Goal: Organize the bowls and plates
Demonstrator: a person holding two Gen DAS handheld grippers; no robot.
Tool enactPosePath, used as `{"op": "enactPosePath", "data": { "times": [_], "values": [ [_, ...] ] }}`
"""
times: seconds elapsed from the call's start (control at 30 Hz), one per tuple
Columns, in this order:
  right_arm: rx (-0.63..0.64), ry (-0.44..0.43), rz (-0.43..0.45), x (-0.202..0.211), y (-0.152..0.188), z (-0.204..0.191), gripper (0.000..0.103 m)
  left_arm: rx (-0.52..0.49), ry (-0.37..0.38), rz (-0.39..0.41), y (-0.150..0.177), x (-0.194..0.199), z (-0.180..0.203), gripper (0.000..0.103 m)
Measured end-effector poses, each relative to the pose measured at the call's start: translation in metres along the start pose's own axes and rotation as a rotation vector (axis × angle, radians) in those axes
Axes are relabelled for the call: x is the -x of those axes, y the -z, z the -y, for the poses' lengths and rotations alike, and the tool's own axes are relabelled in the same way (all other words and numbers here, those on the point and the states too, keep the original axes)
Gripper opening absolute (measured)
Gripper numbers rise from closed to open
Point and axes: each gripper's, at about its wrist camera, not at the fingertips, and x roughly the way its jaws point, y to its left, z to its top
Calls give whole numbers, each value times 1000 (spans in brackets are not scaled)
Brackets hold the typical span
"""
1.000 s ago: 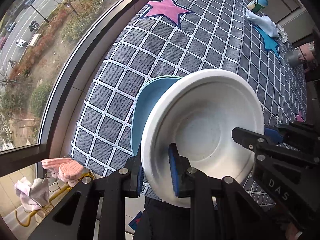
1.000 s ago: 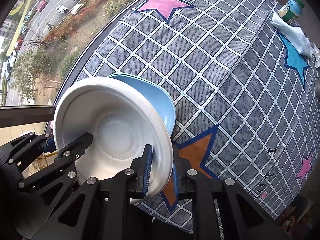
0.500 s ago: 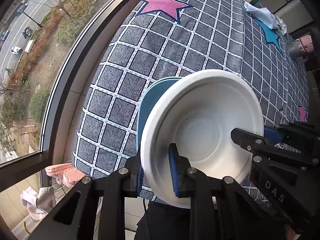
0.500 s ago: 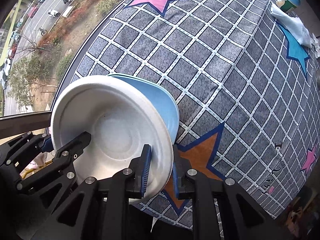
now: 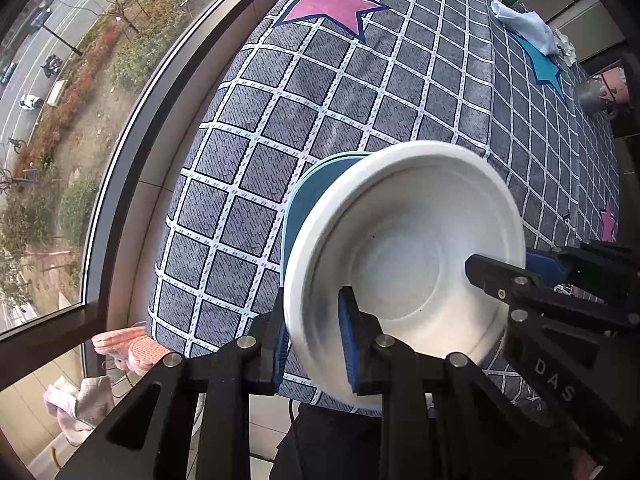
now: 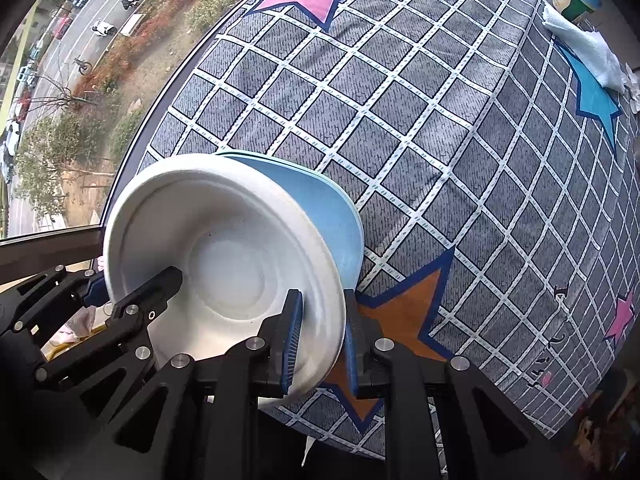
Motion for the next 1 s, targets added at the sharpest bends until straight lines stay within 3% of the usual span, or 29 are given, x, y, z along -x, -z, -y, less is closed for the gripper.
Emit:
{"op": "enactPosePath", "data": {
  "times": [0.03,0.07,0.1,0.57,0.67,0.8,0.83,1.0],
  "values": [
    [-5,-8,-7,0,-1,1,31,3,0,1,0,1,0,26],
    [-11,-16,-12,0,-1,3,59,4,3,5,-1,1,-1,24],
    [-19,-11,-12,1,-1,5,68,10,-4,7,-1,2,-3,27],
    [13,19,68,28,18,10,68,-16,9,41,7,18,4,36],
    [30,43,88,34,22,9,68,-21,-8,45,8,20,5,44],
    [40,68,104,39,21,5,68,-8,-74,53,9,21,-1,77],
    [44,79,106,40,21,4,68,-5,-80,56,10,21,-3,81],
    [76,103,112,44,21,3,68,-8,-56,47,9,21,-7,81]
  ]
}}
